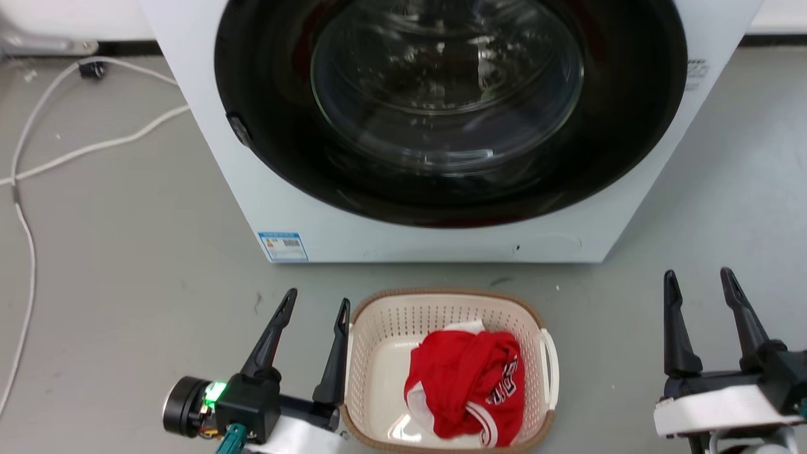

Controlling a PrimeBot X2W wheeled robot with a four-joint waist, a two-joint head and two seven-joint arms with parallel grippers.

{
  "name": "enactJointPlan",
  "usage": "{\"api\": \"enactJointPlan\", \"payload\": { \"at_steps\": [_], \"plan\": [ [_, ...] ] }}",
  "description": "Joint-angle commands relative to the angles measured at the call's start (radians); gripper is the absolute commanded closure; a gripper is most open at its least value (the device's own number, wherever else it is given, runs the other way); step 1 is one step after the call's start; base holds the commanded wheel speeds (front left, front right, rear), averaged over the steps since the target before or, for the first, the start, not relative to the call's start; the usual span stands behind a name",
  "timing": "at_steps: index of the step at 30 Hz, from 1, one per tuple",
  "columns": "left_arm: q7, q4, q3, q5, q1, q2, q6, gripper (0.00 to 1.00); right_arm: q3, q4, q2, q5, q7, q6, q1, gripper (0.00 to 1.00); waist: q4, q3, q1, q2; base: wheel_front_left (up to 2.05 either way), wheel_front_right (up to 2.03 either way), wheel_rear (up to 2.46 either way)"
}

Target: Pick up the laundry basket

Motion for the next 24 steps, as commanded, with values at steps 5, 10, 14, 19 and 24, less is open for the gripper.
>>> {"api": "enactJointPlan", "payload": {
  "at_steps": [5,10,14,19,24],
  "plan": [
    [-0.003,0.049,0.018,0.012,-0.078,0.000,-0.014,0.00,0.016,0.041,-0.001,-0.028,-0.002,0.000,-0.081,0.00,-0.023,0.146,0.0000,0.0000,0.00,0.00,0.00],
    [-0.003,0.139,0.041,0.004,-0.169,0.013,-0.033,0.00,0.036,0.090,-0.001,-0.009,-0.002,0.000,-0.171,0.00,-0.038,0.259,0.0000,0.0000,0.00,0.00,0.00],
    [-0.003,0.252,0.057,-0.005,-0.248,0.033,-0.044,0.00,0.063,0.168,-0.001,-0.008,-0.002,0.000,-0.249,0.00,-0.051,0.341,0.0000,0.0000,0.00,0.00,0.00],
    [-0.003,0.421,0.084,-0.023,-0.365,0.063,-0.052,0.00,0.098,0.314,0.000,0.034,-0.002,0.000,-0.369,0.00,-0.074,0.431,0.0000,0.0000,0.00,0.00,0.00],
    [-0.003,0.593,0.071,-0.022,-0.478,0.099,-0.057,0.00,0.115,0.503,-0.001,0.036,0.001,0.000,-0.496,0.00,-0.087,0.503,0.0000,0.0000,0.00,0.00,0.00]
  ]
}}
